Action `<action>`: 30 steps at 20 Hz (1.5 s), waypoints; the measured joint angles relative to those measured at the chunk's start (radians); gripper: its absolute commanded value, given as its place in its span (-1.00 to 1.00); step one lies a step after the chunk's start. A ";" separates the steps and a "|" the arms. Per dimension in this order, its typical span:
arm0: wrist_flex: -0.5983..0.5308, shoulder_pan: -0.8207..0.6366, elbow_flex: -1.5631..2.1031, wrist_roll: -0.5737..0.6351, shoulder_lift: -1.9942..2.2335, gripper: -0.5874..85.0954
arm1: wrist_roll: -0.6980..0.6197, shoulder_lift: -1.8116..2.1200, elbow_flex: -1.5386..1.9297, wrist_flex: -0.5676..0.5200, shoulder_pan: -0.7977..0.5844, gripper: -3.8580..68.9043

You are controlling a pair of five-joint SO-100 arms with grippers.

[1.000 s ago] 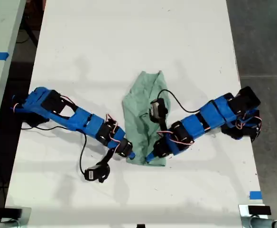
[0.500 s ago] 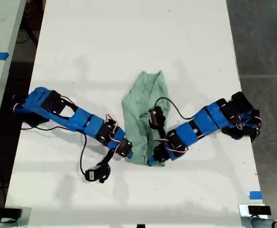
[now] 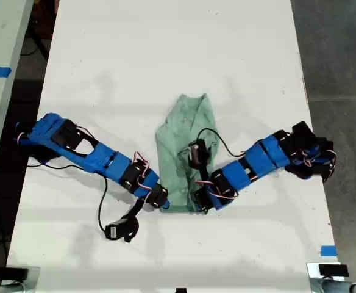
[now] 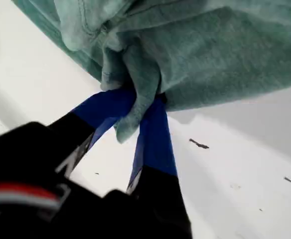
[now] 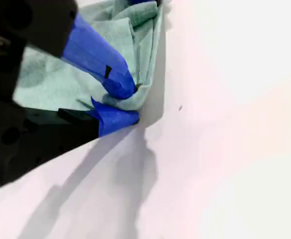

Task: Fold t shirt

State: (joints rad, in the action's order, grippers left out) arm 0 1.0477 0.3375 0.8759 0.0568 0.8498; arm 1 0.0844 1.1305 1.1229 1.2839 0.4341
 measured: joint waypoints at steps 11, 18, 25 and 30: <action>0.184 0.048 0.058 0.025 0.434 -0.99 | -0.345 0.156 -0.321 0.017 -0.067 -0.84; 0.382 -0.364 0.184 0.098 0.483 -0.99 | -0.482 0.396 0.034 0.008 -0.495 -0.84; 0.394 -0.607 0.244 0.146 0.367 -0.13 | -0.535 0.465 0.468 -0.144 -0.746 0.21; 0.416 -0.614 0.244 0.149 0.347 -0.26 | -0.560 0.561 0.508 -0.118 -0.775 0.21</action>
State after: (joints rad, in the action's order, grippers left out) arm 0 1.4634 -0.2761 1.1198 0.2056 1.1965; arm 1 -0.4755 1.6920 1.6306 1.1658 -0.3405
